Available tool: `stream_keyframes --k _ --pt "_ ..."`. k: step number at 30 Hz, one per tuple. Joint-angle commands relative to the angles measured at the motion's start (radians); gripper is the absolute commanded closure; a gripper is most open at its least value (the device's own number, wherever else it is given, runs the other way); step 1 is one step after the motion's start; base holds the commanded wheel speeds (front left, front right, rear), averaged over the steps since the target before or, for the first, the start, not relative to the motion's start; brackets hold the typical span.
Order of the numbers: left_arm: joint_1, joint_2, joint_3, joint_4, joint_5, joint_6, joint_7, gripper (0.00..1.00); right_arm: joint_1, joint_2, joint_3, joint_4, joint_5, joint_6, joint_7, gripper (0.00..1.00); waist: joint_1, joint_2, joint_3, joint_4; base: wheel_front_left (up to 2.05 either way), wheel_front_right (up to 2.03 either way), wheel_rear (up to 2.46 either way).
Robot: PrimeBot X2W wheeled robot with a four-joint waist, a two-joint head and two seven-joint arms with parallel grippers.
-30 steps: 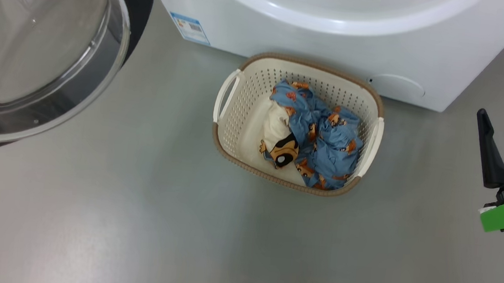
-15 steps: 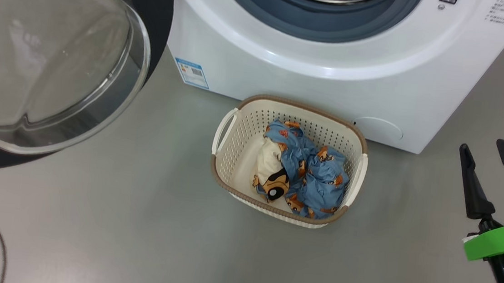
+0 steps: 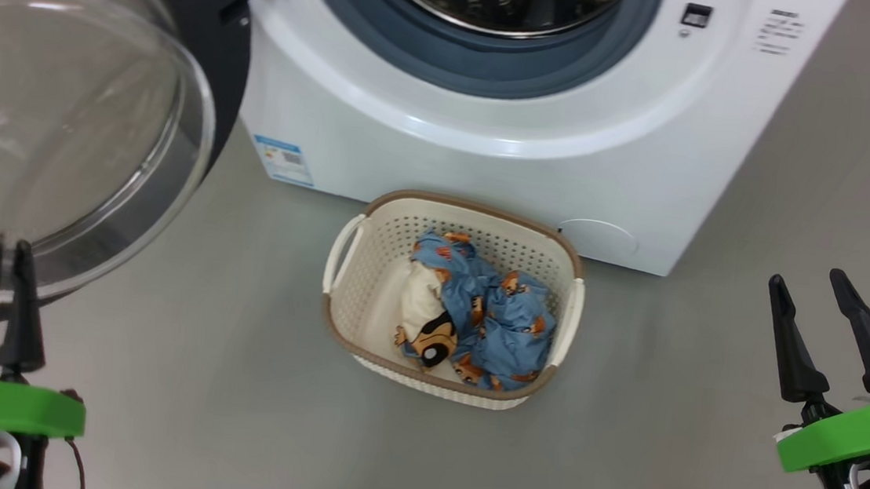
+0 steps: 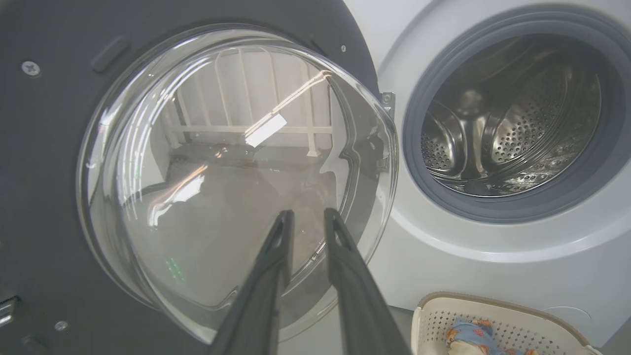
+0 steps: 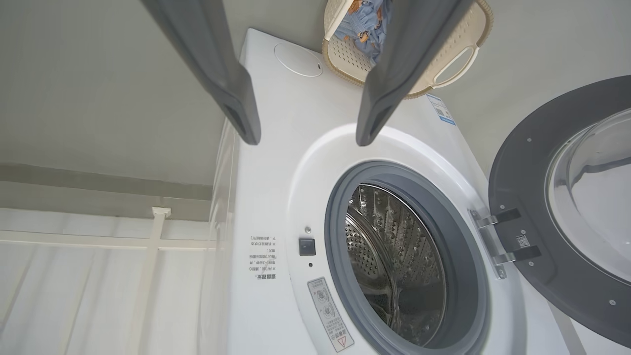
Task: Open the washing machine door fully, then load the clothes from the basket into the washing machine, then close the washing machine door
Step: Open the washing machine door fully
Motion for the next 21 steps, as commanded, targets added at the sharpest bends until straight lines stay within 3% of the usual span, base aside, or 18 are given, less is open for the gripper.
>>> stream_keyframes --k 1,3,6,7,21 --pt "0.008 0.03 0.031 -0.036 0.004 0.001 -0.006 0.62 0.008 -0.011 0.012 -0.02 -0.009 0.004 -0.009 0.0 0.0001 0.0 -0.015 -0.032 0.0 0.0 0.0" --pt "0.024 0.021 0.027 -0.049 0.002 0.001 -0.006 0.51 0.01 -0.004 0.012 -0.021 -0.008 0.004 -0.009 0.0 0.0001 0.0 -0.021 -0.055 0.0 0.0 0.0" --pt "0.051 0.007 0.018 -0.066 -0.003 0.001 -0.006 0.09 0.013 0.003 0.016 -0.02 -0.009 0.004 -0.009 0.0 0.0001 0.0 -0.029 -0.091 0.0 0.0 0.0" --pt "0.058 0.003 0.016 -0.072 -0.004 0.001 -0.006 0.0 0.014 0.006 0.017 -0.02 -0.01 0.004 -0.009 0.0 0.0001 0.0 -0.031 -0.102 0.0 0.0 0.0" --pt "0.123 -0.03 -0.055 -0.094 -0.023 0.001 -0.006 0.0 0.017 0.036 0.018 -0.014 -0.008 0.004 -0.009 0.0 0.0001 0.0 -0.046 -0.265 0.0 0.0 0.0"
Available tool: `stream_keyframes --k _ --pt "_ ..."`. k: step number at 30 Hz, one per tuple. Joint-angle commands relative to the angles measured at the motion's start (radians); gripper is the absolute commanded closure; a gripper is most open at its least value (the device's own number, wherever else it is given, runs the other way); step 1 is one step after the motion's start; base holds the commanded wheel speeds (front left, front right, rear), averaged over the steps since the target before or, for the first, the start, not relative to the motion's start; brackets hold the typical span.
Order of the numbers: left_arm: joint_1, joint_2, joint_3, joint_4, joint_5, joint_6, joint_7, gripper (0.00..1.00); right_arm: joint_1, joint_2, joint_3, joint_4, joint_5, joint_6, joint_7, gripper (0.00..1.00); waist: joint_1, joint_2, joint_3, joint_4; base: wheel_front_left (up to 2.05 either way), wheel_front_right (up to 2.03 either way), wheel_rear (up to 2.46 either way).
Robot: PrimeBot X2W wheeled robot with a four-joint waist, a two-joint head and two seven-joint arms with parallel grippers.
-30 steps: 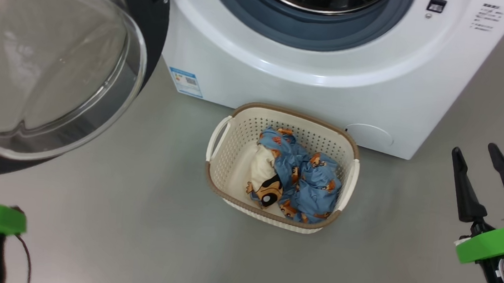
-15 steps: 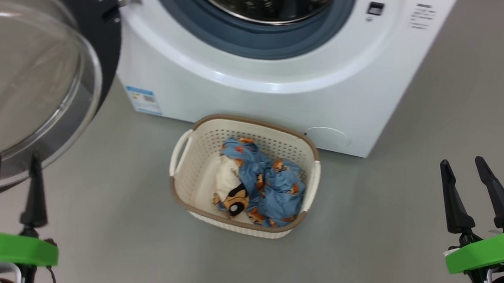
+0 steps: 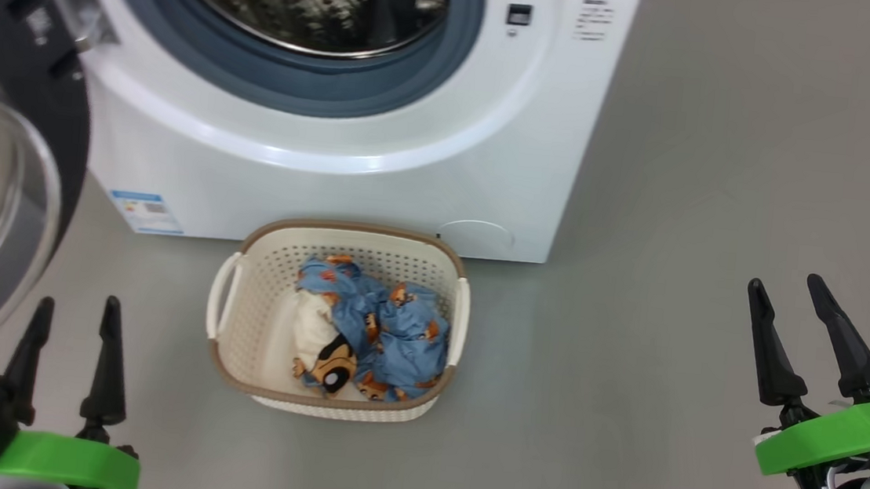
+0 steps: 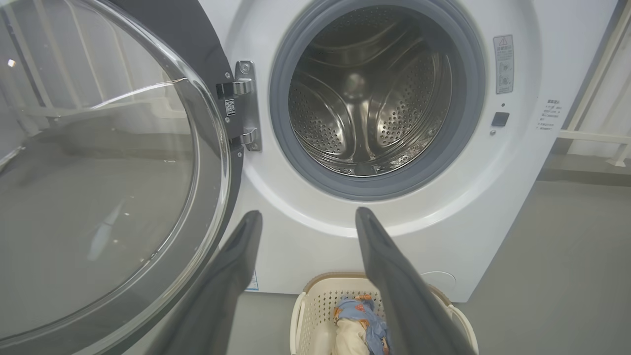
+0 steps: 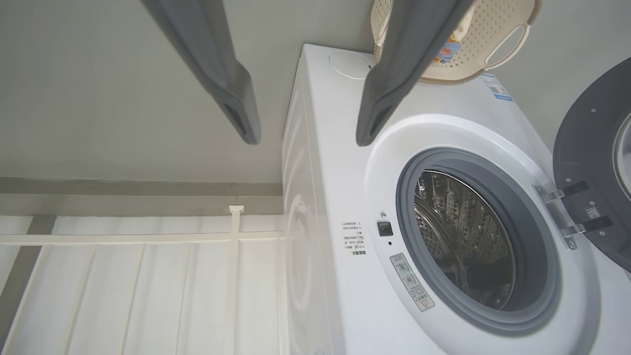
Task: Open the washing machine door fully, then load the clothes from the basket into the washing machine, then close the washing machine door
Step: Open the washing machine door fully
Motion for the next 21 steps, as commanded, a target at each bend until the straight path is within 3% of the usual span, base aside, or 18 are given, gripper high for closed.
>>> stream_keyframes --k 1,9,21 --pt "-0.002 0.018 0.021 -0.025 -0.002 0.001 -0.006 0.0 0.015 -0.012 0.016 -0.019 -0.008 0.004 -0.009 0.0 0.0 0.0 -0.003 -0.05 0.0 0.0 0.0" --pt "0.008 0.012 -0.007 -0.025 -0.005 0.001 -0.006 0.0 0.026 -0.007 0.011 -0.017 -0.007 0.004 -0.009 0.0 0.0 0.0 -0.012 -0.094 0.0 0.0 0.0" --pt "0.025 0.017 -0.047 -0.053 -0.016 0.001 -0.006 0.0 0.041 -0.004 -0.006 -0.019 -0.012 0.004 -0.009 0.0 0.0 0.0 -0.021 -0.103 0.0 0.0 0.0"
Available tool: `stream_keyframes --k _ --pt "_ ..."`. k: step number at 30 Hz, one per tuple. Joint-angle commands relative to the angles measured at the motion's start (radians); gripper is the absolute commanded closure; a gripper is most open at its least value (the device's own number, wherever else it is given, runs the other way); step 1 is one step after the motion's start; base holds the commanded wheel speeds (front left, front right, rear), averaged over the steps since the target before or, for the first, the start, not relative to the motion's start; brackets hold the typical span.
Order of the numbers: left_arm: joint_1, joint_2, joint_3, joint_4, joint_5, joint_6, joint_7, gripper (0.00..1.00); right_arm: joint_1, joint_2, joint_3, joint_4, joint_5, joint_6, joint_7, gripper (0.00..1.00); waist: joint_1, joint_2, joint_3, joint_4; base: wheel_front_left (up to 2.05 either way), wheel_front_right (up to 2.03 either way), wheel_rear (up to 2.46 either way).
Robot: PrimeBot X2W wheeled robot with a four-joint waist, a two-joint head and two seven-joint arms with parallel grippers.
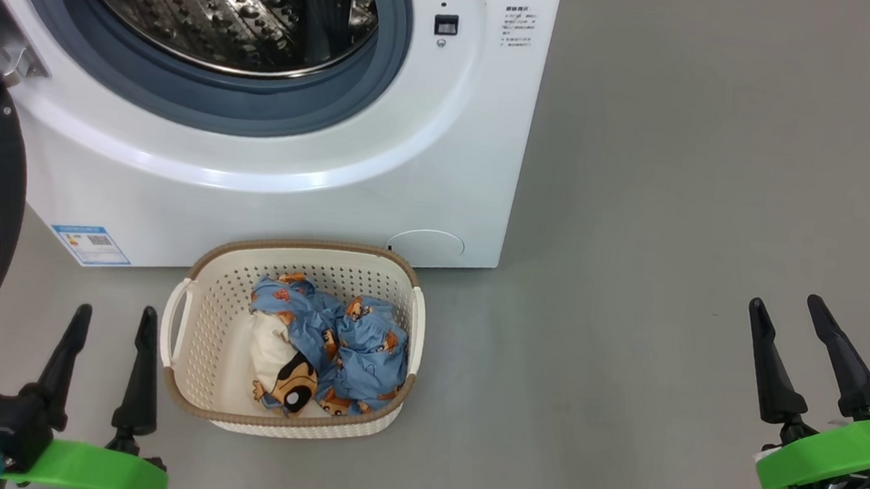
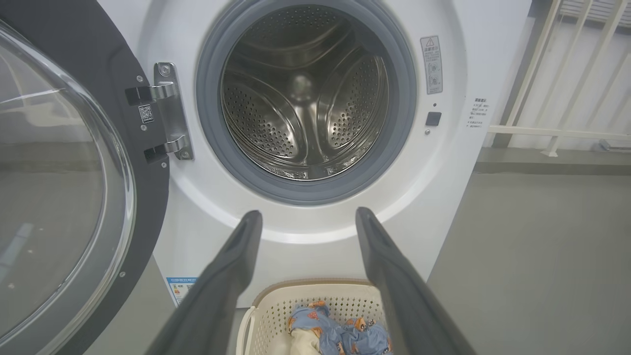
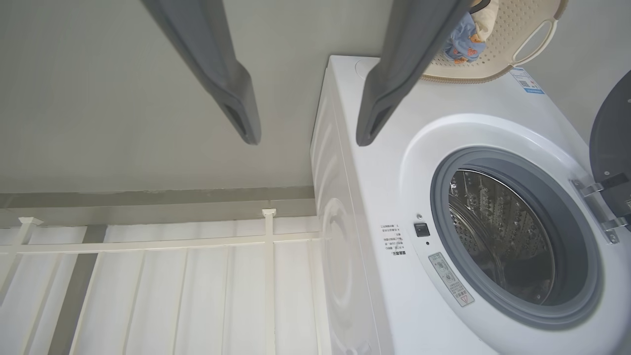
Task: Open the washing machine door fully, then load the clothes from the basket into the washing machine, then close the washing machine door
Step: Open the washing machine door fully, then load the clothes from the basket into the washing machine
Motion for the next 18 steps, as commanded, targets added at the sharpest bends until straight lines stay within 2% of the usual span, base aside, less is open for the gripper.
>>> stream_keyframes --k 1,18 --pt "0.001 0.021 0.028 -0.035 -0.008 0.001 -0.006 0.0 0.003 -0.014 0.006 -0.024 -0.012 0.004 -0.009 0.0 0.0 -0.0001 0.001 0.0 0.0 0.0 0.0" --pt "0.014 0.022 0.011 -0.045 -0.022 0.001 -0.006 0.0 0.004 -0.006 -0.002 -0.024 -0.014 0.004 -0.009 0.0 0.0 -0.0001 -0.001 0.011 0.0 0.0 0.0"
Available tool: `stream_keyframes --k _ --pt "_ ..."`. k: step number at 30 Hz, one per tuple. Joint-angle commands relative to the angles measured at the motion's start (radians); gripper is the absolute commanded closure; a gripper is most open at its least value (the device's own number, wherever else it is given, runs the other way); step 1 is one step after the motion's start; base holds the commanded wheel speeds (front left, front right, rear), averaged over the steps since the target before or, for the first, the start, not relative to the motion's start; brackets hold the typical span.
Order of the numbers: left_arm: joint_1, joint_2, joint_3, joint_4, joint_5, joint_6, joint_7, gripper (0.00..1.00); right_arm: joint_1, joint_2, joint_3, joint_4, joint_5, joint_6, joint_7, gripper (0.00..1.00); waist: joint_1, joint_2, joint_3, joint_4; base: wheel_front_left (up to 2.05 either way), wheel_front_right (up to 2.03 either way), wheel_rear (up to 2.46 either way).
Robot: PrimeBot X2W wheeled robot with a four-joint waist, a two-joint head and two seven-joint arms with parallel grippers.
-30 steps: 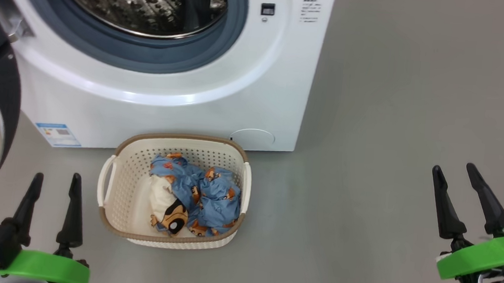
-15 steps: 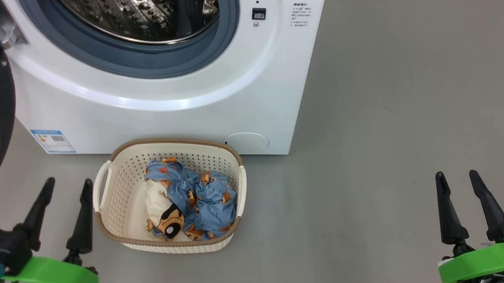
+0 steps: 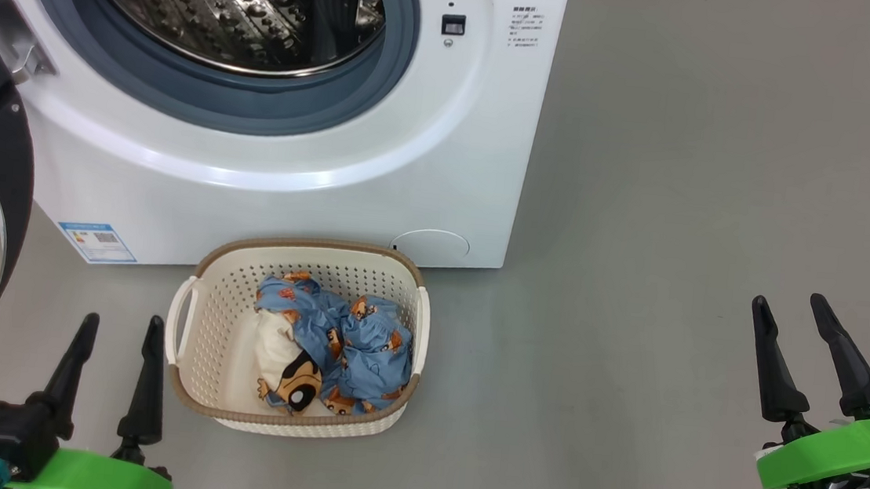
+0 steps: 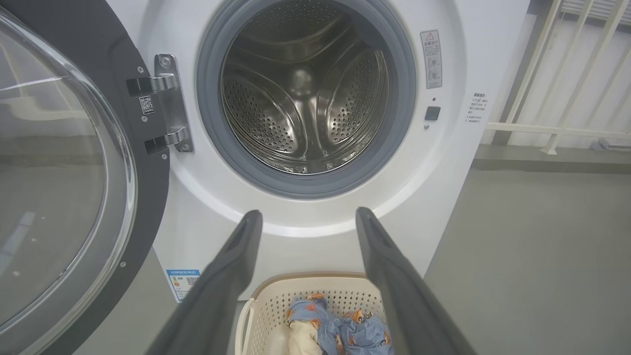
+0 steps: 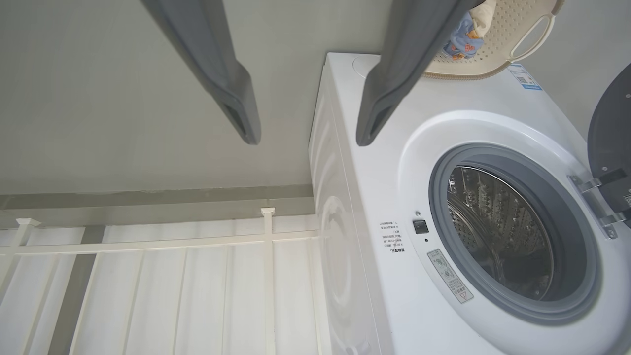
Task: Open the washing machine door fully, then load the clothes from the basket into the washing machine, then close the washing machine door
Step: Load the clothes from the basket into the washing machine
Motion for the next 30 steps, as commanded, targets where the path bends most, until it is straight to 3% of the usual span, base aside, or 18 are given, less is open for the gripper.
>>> stream_keyframes --k 1,18,30 --pt "-0.007 0.023 0.026 -0.032 -0.014 0.001 -0.006 0.0 0.003 -0.015 0.012 -0.023 -0.014 0.004 -0.009 0.0 0.0 0.0 0.0 0.001 0.0 0.0 0.0" --pt "-0.017 0.034 -0.006 -0.012 -0.074 0.001 -0.006 0.0 -0.004 -0.017 0.017 -0.023 -0.012 0.004 -0.009 0.0 0.0 0.0 0.009 0.007 0.03 -0.04 0.0" --pt "-0.025 0.044 -0.012 -0.02 -0.078 0.001 -0.006 0.0 -0.008 -0.015 0.013 -0.024 -0.013 0.004 -0.009 0.0 0.0 0.0 0.019 0.006 0.91 -1.1 0.19"
